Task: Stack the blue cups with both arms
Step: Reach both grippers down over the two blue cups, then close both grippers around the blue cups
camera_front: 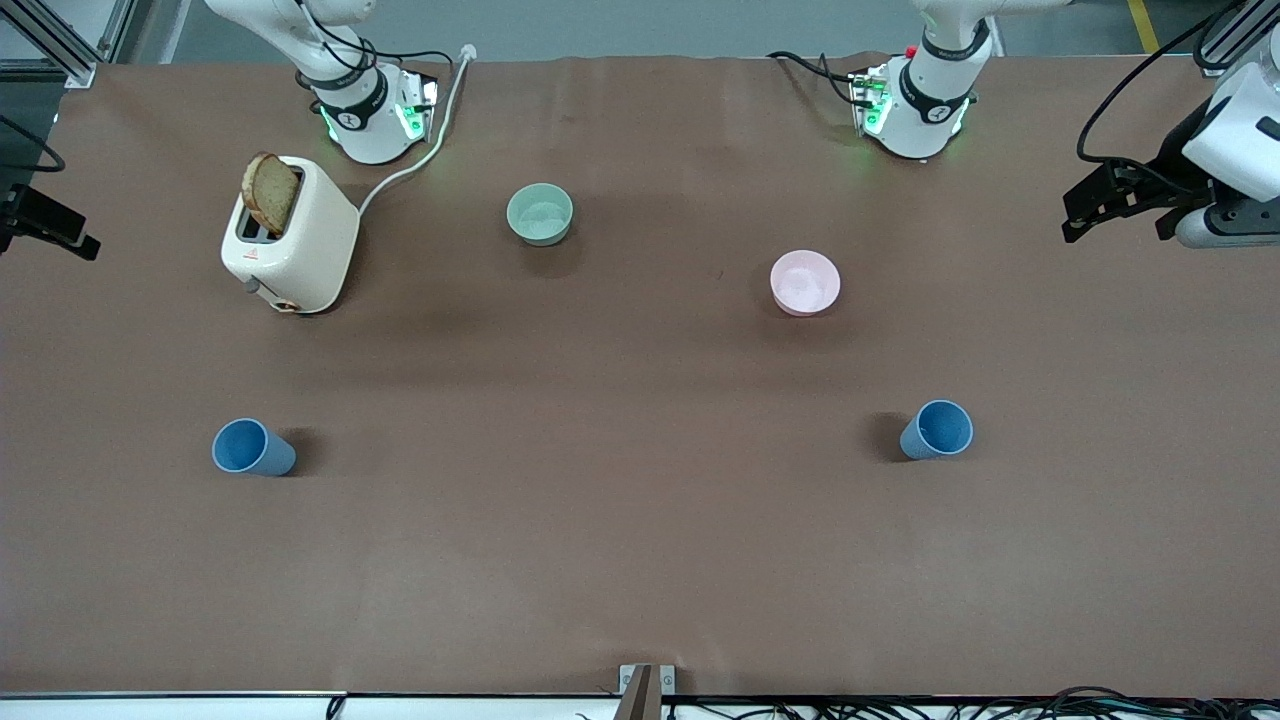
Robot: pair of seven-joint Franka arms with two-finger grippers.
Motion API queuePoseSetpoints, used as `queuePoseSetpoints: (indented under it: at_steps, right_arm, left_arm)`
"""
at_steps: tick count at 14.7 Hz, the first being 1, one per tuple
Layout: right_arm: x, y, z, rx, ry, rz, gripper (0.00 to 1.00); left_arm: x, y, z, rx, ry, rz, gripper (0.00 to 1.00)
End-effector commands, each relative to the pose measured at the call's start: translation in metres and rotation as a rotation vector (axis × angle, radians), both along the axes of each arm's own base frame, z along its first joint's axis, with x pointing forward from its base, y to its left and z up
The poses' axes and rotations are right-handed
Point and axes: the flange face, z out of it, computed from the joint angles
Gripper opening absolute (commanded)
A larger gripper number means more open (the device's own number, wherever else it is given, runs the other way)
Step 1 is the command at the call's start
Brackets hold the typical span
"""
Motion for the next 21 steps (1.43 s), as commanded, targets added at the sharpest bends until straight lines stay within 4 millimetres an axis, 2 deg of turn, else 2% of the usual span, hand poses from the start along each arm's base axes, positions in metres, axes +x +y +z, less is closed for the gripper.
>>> queuePoseSetpoints:
  at_steps: [1, 4, 6, 8, 9, 11, 12, 15, 17, 19, 21]
  right_arm:
    - [-0.006, -0.001, 0.003, 0.016, -0.003, 0.002, 1.00]
    - [-0.005, -0.001, 0.003, 0.016, -0.005, 0.002, 1.00]
    - [-0.005, -0.001, 0.002, 0.016, -0.003, 0.002, 1.00]
    - [0.001, -0.006, -0.009, 0.017, 0.016, 0.003, 1.00]
    - [0.011, -0.009, -0.023, 0.017, 0.028, 0.039, 1.00]
    - [0.038, -0.025, -0.060, 0.015, 0.023, 0.095, 1.00]
    - [0.053, -0.033, -0.088, 0.015, 0.034, 0.113, 1.00]
    - [0.091, -0.042, -0.173, 0.002, 0.021, 0.113, 1.00]
    - [0.106, -0.047, -0.224, -0.010, -0.011, 0.114, 1.00]
    - [0.113, -0.051, -0.276, -0.018, -0.024, 0.179, 1.00]
    - [0.110, -0.054, -0.308, -0.031, -0.062, 0.191, 1.00]
  left_arm:
    - [0.001, 0.001, 0.006, 0.019, -0.007, 0.001, 1.00]
    - [0.019, 0.011, 0.010, 0.016, -0.024, 0.011, 1.00]
    - [0.045, 0.018, -0.023, 0.028, 0.007, 0.033, 1.00]
    - [0.083, 0.020, -0.080, 0.013, 0.013, 0.034, 1.00]
    - [0.100, 0.019, -0.115, 0.008, 0.023, 0.032, 1.00]
    - [0.124, 0.017, -0.180, -0.005, 0.035, 0.031, 1.00]
    - [0.129, 0.013, -0.210, -0.010, 0.045, 0.027, 1.00]
    - [0.129, 0.017, -0.277, -0.019, 0.055, 0.032, 1.00]
    - [0.129, 0.014, -0.311, -0.029, 0.028, 0.030, 0.97]
    - [0.134, 0.015, -0.338, -0.037, 0.021, 0.034, 0.86]
    - [0.132, 0.014, -0.367, -0.042, 0.041, 0.033, 0.76]
